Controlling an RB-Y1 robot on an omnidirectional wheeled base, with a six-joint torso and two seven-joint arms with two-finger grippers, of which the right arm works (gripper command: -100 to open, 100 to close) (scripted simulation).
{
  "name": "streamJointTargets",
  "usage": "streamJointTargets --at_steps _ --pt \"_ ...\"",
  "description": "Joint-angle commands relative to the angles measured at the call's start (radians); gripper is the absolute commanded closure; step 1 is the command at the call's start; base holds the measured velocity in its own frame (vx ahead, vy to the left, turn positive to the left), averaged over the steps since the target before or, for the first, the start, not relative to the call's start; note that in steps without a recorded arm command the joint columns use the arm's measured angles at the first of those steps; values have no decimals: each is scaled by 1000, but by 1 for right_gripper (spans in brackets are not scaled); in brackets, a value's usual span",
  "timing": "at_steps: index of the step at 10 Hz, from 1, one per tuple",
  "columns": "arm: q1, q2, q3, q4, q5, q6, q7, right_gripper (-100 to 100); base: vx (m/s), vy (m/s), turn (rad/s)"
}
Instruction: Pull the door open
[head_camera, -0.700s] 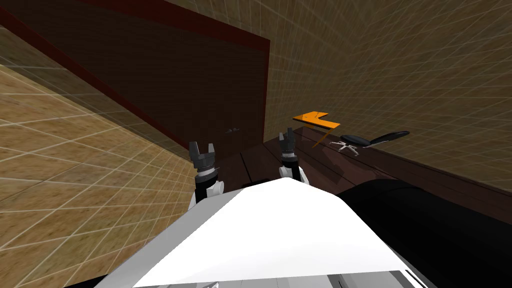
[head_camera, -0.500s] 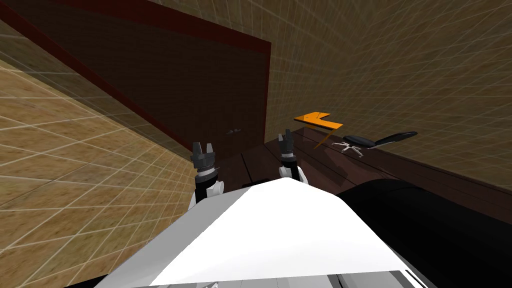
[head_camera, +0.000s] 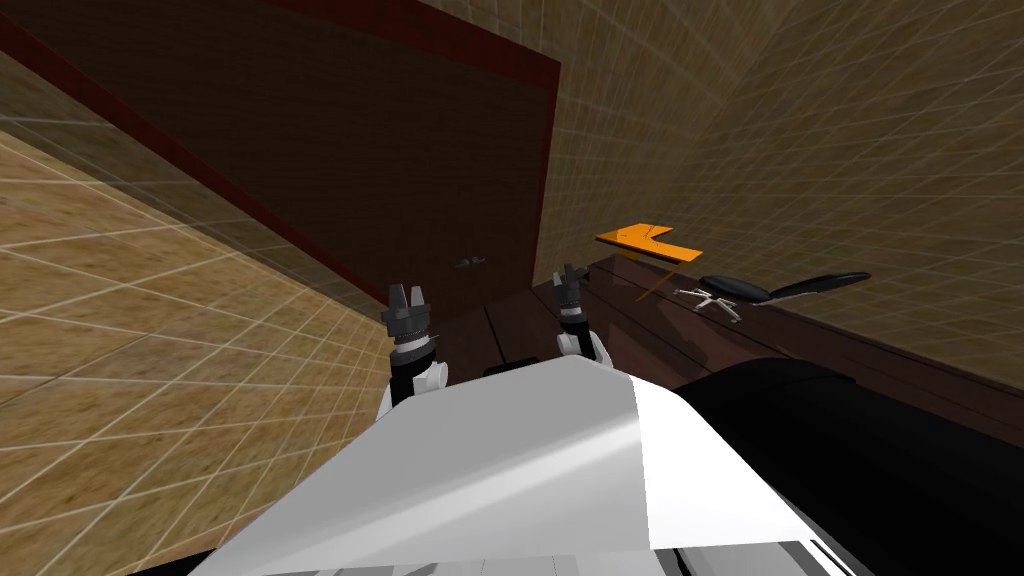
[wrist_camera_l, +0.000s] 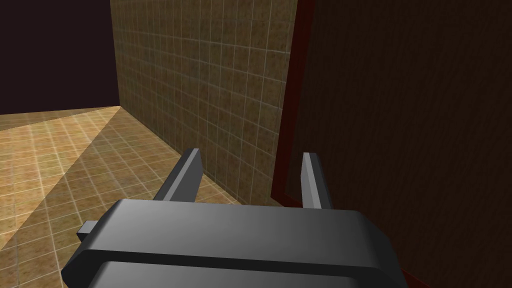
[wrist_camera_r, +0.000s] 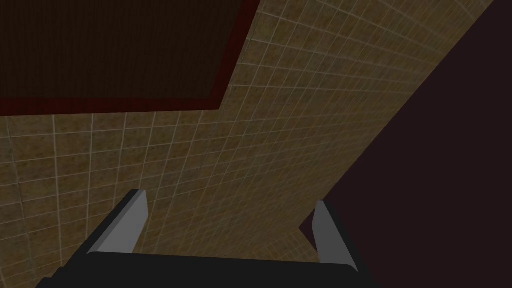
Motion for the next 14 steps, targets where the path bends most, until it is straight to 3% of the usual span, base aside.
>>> streamJointTargets --at_steps 1,14 --pt "-11 -8 -6 29 2 -4 -6 -100 97 33 38" --pt "-116 -67 -54 344 26 -67 -66 -100 100 57 47"
